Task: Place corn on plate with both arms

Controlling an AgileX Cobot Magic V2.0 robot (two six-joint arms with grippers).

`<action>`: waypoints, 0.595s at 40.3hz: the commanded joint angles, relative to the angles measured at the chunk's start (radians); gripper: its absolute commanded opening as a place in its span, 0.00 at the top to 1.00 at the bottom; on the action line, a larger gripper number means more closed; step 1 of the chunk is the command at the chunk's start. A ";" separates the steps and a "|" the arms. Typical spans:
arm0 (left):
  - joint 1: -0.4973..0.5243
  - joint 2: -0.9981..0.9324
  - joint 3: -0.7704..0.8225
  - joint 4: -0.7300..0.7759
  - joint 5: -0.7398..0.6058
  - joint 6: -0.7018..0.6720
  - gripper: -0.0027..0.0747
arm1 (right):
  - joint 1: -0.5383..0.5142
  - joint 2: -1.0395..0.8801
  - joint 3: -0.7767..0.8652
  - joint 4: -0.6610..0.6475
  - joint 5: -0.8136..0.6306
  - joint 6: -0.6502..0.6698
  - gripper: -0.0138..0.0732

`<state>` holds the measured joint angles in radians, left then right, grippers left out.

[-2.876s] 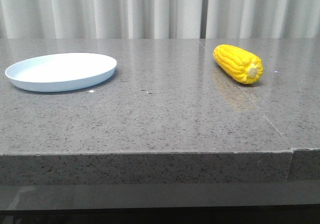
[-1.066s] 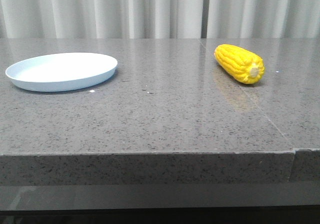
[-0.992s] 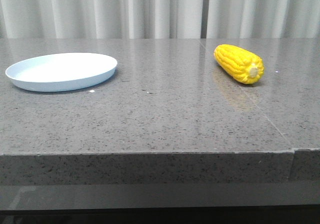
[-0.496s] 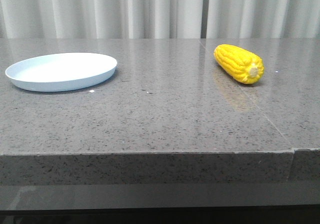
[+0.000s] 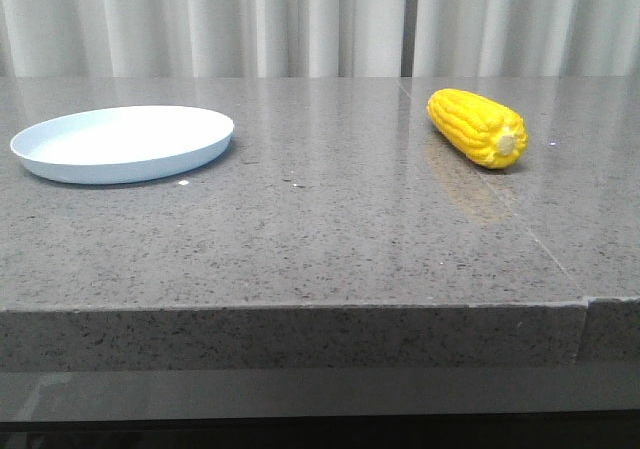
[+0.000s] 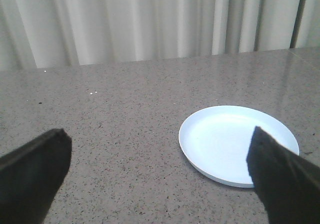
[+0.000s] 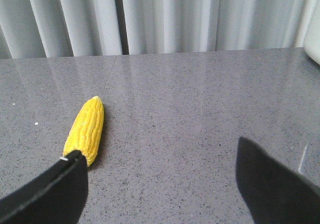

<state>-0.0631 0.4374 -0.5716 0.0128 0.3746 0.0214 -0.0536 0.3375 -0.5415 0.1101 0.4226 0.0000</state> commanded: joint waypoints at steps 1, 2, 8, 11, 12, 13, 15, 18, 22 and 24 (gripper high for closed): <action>0.002 0.014 -0.037 -0.003 -0.099 -0.001 0.07 | -0.004 0.016 -0.036 0.005 -0.074 -0.011 0.11; 0.002 0.014 -0.037 -0.004 -0.104 -0.001 0.07 | -0.004 0.016 -0.036 0.005 -0.074 -0.011 0.11; 0.002 0.069 -0.057 0.000 -0.136 -0.001 0.07 | -0.004 0.016 -0.036 0.005 -0.074 -0.011 0.11; 0.002 0.149 -0.102 -0.002 -0.110 -0.001 0.07 | -0.004 0.016 -0.036 0.005 -0.074 -0.011 0.11; 0.002 0.185 -0.122 -0.013 -0.101 -0.001 0.07 | -0.004 0.016 -0.036 0.005 -0.074 -0.011 0.11; 0.002 0.221 -0.144 -0.022 -0.089 -0.001 0.07 | -0.004 0.016 -0.036 0.005 -0.074 -0.011 0.11; 0.002 0.288 -0.183 -0.046 -0.061 -0.001 0.07 | -0.004 0.016 -0.036 0.005 -0.074 -0.011 0.11; -0.003 0.394 -0.244 -0.086 -0.028 -0.001 0.07 | -0.004 0.016 -0.036 0.005 -0.074 -0.011 0.11; -0.035 0.525 -0.319 -0.088 0.000 0.000 0.07 | -0.004 0.016 -0.036 0.005 -0.074 -0.011 0.11; -0.055 0.592 -0.355 -0.086 0.007 0.002 0.07 | -0.004 0.016 -0.036 0.005 -0.074 -0.011 0.11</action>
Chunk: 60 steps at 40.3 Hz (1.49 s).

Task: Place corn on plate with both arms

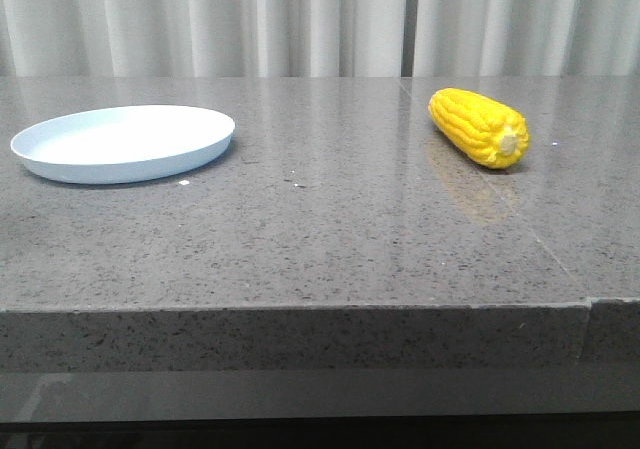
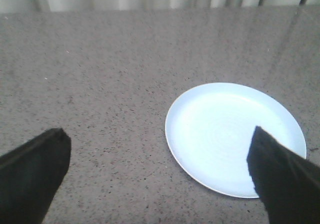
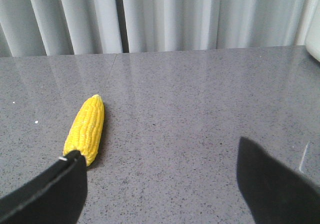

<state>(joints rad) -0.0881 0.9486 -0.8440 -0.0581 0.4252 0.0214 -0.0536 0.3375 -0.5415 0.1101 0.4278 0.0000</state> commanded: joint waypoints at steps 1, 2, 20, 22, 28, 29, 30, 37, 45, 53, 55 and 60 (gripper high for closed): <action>-0.038 0.120 -0.105 -0.013 -0.036 0.002 0.07 | -0.004 0.016 -0.036 0.005 -0.080 -0.011 0.11; -0.044 0.148 -0.122 -0.013 -0.023 0.002 0.07 | -0.004 0.016 -0.036 0.005 -0.080 -0.011 0.11; -0.049 0.682 -0.539 -0.043 0.391 -0.008 0.07 | -0.004 0.016 -0.036 0.005 -0.080 -0.011 0.11; -0.049 0.712 -0.559 -0.043 0.405 -0.008 0.07 | -0.004 0.016 -0.036 0.005 -0.080 -0.011 0.11; -0.049 0.769 -0.575 -0.043 0.410 -0.008 0.07 | -0.004 0.016 -0.036 0.005 -0.080 -0.011 0.11; -0.049 0.775 -0.575 -0.043 0.410 -0.008 0.07 | -0.004 0.016 -0.036 0.005 -0.080 -0.011 0.11; -0.049 0.777 -0.575 -0.043 0.410 -0.008 0.07 | -0.004 0.016 -0.036 0.005 -0.080 -0.011 0.11; -0.049 0.784 -0.575 -0.043 0.408 -0.008 0.08 | -0.004 0.016 -0.036 0.005 -0.080 -0.011 0.11; -0.049 0.784 -0.575 -0.043 0.408 -0.008 0.29 | -0.004 0.016 -0.036 0.005 -0.080 -0.011 0.11; -0.049 0.784 -0.575 -0.043 0.401 -0.008 0.64 | -0.004 0.016 -0.036 0.005 -0.080 -0.011 0.11; -0.049 0.784 -0.575 -0.043 0.401 -0.008 0.69 | -0.004 0.016 -0.036 0.005 -0.080 -0.011 0.11; -0.049 0.784 -0.575 -0.043 0.401 -0.008 0.82 | -0.004 0.016 -0.036 0.005 -0.080 -0.011 0.11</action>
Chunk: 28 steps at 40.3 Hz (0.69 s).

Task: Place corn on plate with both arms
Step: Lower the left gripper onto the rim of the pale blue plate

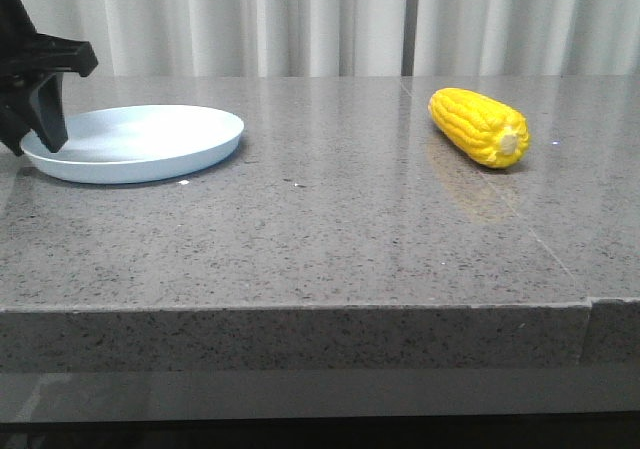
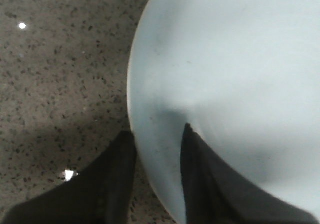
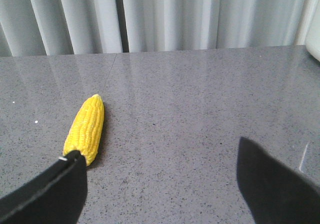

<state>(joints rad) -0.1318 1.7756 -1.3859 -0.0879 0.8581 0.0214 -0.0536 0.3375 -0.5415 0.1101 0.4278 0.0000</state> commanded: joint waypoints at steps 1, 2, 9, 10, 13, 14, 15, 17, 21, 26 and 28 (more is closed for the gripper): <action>-0.005 -0.043 -0.033 -0.013 -0.032 -0.008 0.85 | -0.004 0.016 -0.036 0.005 -0.080 -0.011 0.11; -0.005 -0.043 -0.033 -0.013 -0.032 -0.008 0.88 | -0.004 0.016 -0.036 0.005 -0.080 -0.011 0.11; -0.005 -0.043 -0.033 -0.013 -0.041 -0.008 0.99 | -0.004 0.016 -0.036 0.005 -0.080 -0.011 0.11; -0.005 -0.043 -0.033 -0.013 -0.041 -0.008 0.99 | -0.004 0.016 -0.036 0.005 -0.080 -0.011 0.11; -0.005 -0.043 -0.033 -0.015 -0.041 -0.008 0.99 | -0.004 0.016 -0.036 0.005 -0.080 -0.011 0.11; -0.005 -0.043 -0.033 -0.021 -0.042 -0.008 0.99 | -0.004 0.016 -0.036 0.005 -0.080 -0.011 0.11; -0.005 -0.043 -0.033 -0.022 -0.042 -0.008 0.99 | -0.004 0.016 -0.036 0.005 -0.080 -0.011 0.11; -0.005 -0.045 -0.034 -0.033 -0.042 -0.008 0.99 | -0.004 0.016 -0.036 0.005 -0.080 -0.011 0.11; -0.005 -0.049 -0.059 -0.073 -0.030 -0.008 0.99 | -0.004 0.016 -0.036 0.005 -0.080 -0.011 0.11; -0.005 -0.056 -0.117 -0.143 -0.013 -0.008 0.99 | -0.004 0.016 -0.036 0.005 -0.080 -0.011 0.11; -0.005 -0.056 -0.139 -0.179 0.001 -0.008 0.99 | -0.004 0.016 -0.036 0.005 -0.080 -0.011 0.11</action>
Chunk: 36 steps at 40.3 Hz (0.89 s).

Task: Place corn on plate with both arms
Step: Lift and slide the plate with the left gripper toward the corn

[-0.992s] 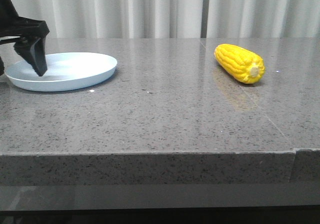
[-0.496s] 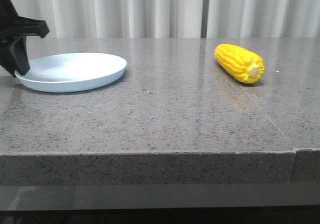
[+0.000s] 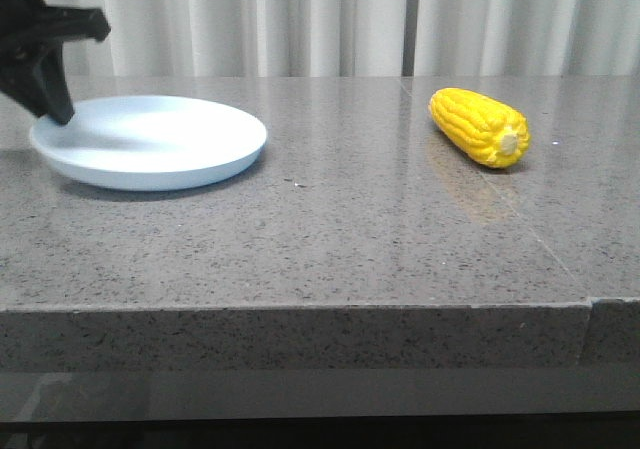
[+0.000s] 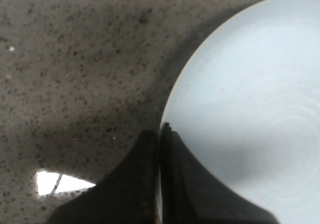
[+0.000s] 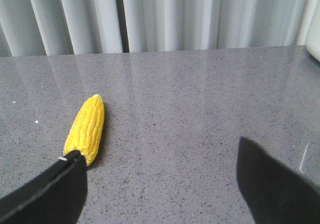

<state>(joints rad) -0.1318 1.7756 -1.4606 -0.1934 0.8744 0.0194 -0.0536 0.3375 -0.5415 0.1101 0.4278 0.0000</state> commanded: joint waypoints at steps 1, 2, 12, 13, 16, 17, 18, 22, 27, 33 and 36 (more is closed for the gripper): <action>-0.005 -0.056 -0.080 -0.100 -0.006 -0.006 0.99 | -0.004 0.016 -0.036 0.005 -0.080 -0.011 0.11; -0.005 -0.056 -0.090 -0.120 0.003 -0.006 0.99 | -0.004 0.016 -0.036 0.005 -0.080 -0.011 0.11; -0.026 -0.049 -0.127 -0.269 -0.013 -0.006 0.99 | -0.004 0.016 -0.036 0.005 -0.080 -0.011 0.11; -0.033 -0.044 -0.127 -0.269 -0.015 -0.006 0.99 | -0.004 0.016 -0.036 0.005 -0.080 -0.011 0.11; -0.060 -0.032 -0.127 -0.270 -0.026 -0.006 0.99 | -0.004 0.016 -0.036 0.005 -0.080 -0.011 0.11; -0.071 -0.027 -0.127 -0.270 -0.035 -0.006 0.99 | -0.004 0.016 -0.036 0.005 -0.080 -0.011 0.11; -0.079 -0.022 -0.127 -0.270 -0.042 -0.006 0.99 | -0.004 0.016 -0.036 0.005 -0.080 -0.011 0.11; -0.112 0.006 -0.127 -0.270 -0.060 -0.006 0.99 | -0.004 0.016 -0.036 0.005 -0.080 -0.011 0.11; -0.127 0.040 -0.127 -0.270 -0.065 -0.006 0.99 | -0.004 0.016 -0.036 0.005 -0.080 -0.011 0.11; -0.133 0.068 -0.127 -0.264 -0.068 0.004 0.92 | -0.004 0.016 -0.036 0.005 -0.080 -0.011 0.11; -0.133 0.075 -0.127 -0.264 -0.066 0.004 0.81 | -0.004 0.016 -0.036 0.005 -0.080 -0.011 0.11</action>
<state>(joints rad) -0.2551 1.8943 -1.5546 -0.4315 0.8487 0.0217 -0.0536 0.3375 -0.5415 0.1101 0.4278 0.0000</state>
